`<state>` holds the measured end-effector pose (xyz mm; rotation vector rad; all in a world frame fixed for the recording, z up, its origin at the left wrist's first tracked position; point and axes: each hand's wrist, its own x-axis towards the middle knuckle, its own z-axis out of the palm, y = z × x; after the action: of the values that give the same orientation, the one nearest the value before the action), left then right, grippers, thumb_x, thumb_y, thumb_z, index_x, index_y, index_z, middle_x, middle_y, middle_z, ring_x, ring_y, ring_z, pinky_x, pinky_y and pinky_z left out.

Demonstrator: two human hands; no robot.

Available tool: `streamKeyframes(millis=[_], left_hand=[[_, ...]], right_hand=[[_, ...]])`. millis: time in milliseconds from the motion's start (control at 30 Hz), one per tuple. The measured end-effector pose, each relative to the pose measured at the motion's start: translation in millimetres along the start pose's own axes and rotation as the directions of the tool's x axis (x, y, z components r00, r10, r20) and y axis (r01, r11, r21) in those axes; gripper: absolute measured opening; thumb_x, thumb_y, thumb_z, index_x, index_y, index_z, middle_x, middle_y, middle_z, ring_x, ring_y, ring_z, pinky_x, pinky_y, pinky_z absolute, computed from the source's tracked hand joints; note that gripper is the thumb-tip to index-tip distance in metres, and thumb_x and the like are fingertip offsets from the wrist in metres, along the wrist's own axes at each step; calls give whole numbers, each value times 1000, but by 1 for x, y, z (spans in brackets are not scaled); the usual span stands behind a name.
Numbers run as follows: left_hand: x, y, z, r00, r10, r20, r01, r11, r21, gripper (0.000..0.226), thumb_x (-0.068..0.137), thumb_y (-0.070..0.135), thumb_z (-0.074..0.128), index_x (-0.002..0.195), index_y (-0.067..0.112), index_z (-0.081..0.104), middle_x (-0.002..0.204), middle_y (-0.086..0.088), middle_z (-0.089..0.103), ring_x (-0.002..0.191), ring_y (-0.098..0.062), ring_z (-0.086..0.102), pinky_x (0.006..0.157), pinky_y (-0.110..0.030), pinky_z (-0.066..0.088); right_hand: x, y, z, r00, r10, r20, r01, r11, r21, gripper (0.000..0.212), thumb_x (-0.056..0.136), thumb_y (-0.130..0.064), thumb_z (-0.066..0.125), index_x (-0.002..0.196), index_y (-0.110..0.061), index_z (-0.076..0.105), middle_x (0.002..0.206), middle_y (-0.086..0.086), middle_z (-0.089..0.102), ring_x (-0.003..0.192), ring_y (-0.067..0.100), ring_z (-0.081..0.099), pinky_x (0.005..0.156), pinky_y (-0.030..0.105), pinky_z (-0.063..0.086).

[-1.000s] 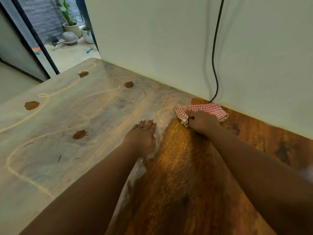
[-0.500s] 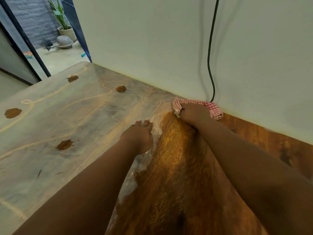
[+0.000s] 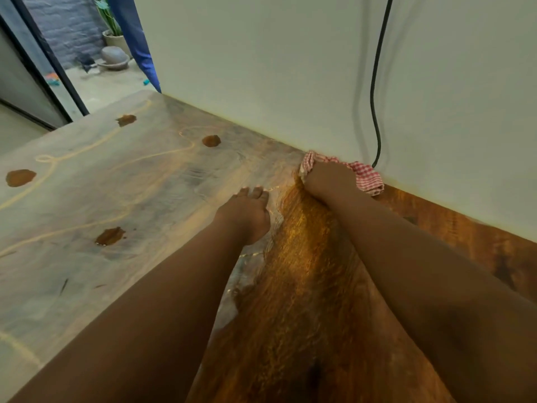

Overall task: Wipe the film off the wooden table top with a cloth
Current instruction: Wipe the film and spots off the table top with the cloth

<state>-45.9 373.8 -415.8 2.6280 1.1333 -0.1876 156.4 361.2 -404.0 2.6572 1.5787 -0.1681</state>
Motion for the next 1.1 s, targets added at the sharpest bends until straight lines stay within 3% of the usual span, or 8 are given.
streamKeyframes(millis=[133,233,400,500,633,733,867,1100], left_hand=[[0,0,0,1000,2,-2,-2,1000,-14,54,103,28,21,153,13,7,161,-7,3,147,-28,3,119,-39,8],[0,-3,0,1000,17,-15,-17,1000,-17,54,103,28,21,153,12,8,161,-7,5,147,-28,4,119,-39,9],[0,-2,-2,1000,23,-4,-23,1000,-11,55,103,28,22,153,10,9,161,-9,6,147,-30,6,118,-40,11],[0,-2,-1,1000,21,-7,-21,1000,-22,55,103,28,21,153,11,9,161,-9,5,147,-30,5,119,-40,10],[1,-3,2,999,22,-24,-23,999,-29,55,102,28,21,153,11,9,161,-9,6,147,-31,4,119,-40,8],[1,-5,4,999,40,-31,-40,999,-7,55,102,27,22,153,11,9,161,-10,6,147,-31,5,118,-40,9],[2,-7,3,999,50,-22,-50,999,3,55,101,28,21,153,12,9,161,-8,6,147,-30,6,118,-40,9],[4,-6,10,999,27,-34,-27,1000,-15,56,101,30,20,153,12,6,161,-7,3,147,-30,3,118,-40,7]], right_hand=[[23,-32,-8,989,139,44,-137,989,-49,63,92,-25,33,150,-10,14,147,20,37,128,45,39,100,66,32],[25,-25,-3,998,29,53,-25,996,-85,60,95,-30,29,151,-16,13,150,15,35,131,43,37,98,74,25],[22,27,-8,945,-312,93,317,948,-37,59,95,-56,23,149,-33,22,153,8,32,136,32,34,109,44,27],[30,15,-9,973,-226,54,231,959,-164,56,93,-51,29,142,-25,39,137,14,51,121,36,49,97,45,38],[44,-33,-7,997,-79,0,77,976,-203,49,84,-16,41,132,-6,45,113,15,61,102,36,57,70,40,46],[44,-49,1,974,-226,6,225,969,-104,53,97,-24,25,150,-20,21,146,14,41,126,36,45,94,46,43],[30,-21,8,912,-408,42,408,913,14,50,101,-42,25,150,-35,20,153,8,31,136,32,34,106,42,30],[63,-40,-8,988,-137,64,147,973,-178,52,93,-44,30,137,-21,46,136,13,52,120,34,50,98,48,42]])
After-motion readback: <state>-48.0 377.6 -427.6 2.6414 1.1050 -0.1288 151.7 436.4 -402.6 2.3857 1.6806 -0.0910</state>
